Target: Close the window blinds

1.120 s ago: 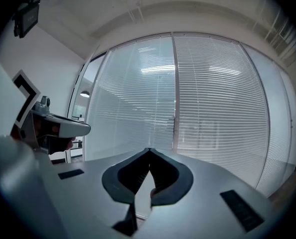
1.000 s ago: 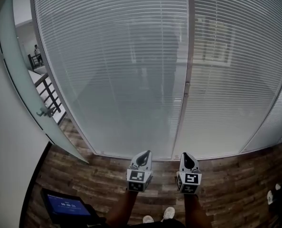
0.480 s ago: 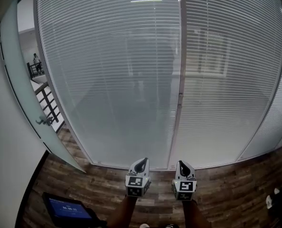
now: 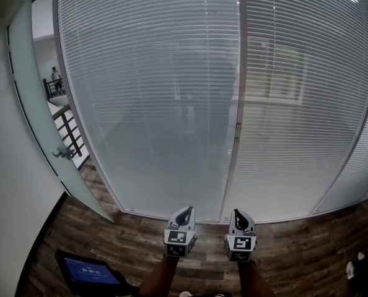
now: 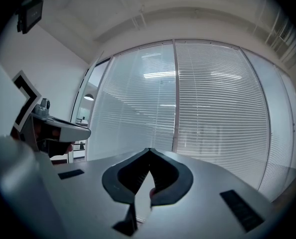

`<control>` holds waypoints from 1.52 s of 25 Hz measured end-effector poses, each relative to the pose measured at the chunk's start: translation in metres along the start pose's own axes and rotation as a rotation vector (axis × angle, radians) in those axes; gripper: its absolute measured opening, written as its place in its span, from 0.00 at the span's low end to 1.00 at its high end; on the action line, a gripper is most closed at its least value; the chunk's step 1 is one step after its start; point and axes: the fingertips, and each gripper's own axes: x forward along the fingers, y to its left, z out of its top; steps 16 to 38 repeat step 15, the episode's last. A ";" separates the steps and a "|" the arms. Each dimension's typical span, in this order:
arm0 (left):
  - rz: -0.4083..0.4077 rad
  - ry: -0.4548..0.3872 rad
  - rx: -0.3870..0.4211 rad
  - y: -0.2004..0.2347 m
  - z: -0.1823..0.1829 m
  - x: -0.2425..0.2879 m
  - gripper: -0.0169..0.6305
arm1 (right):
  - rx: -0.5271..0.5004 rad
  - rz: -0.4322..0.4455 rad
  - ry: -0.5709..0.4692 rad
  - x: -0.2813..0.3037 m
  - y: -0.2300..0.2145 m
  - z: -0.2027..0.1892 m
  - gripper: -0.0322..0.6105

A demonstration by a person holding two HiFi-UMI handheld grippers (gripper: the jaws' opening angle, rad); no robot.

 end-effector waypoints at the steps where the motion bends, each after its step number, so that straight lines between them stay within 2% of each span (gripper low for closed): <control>1: 0.008 0.003 -0.004 0.001 -0.001 -0.001 0.02 | -0.003 0.003 -0.003 0.000 0.000 -0.001 0.05; 6: 0.017 0.006 -0.006 0.002 -0.001 0.001 0.02 | 0.021 -0.009 0.023 -0.007 -0.003 0.006 0.05; 10: 0.004 -0.006 0.005 -0.011 0.003 0.003 0.02 | -0.036 -0.005 -0.004 -0.005 -0.011 -0.006 0.05; 15: -0.002 -0.005 0.011 -0.019 0.004 0.006 0.02 | -0.033 -0.012 0.014 -0.007 -0.017 -0.006 0.05; 38: -0.002 -0.005 0.011 -0.019 0.004 0.006 0.02 | -0.033 -0.012 0.014 -0.007 -0.017 -0.006 0.05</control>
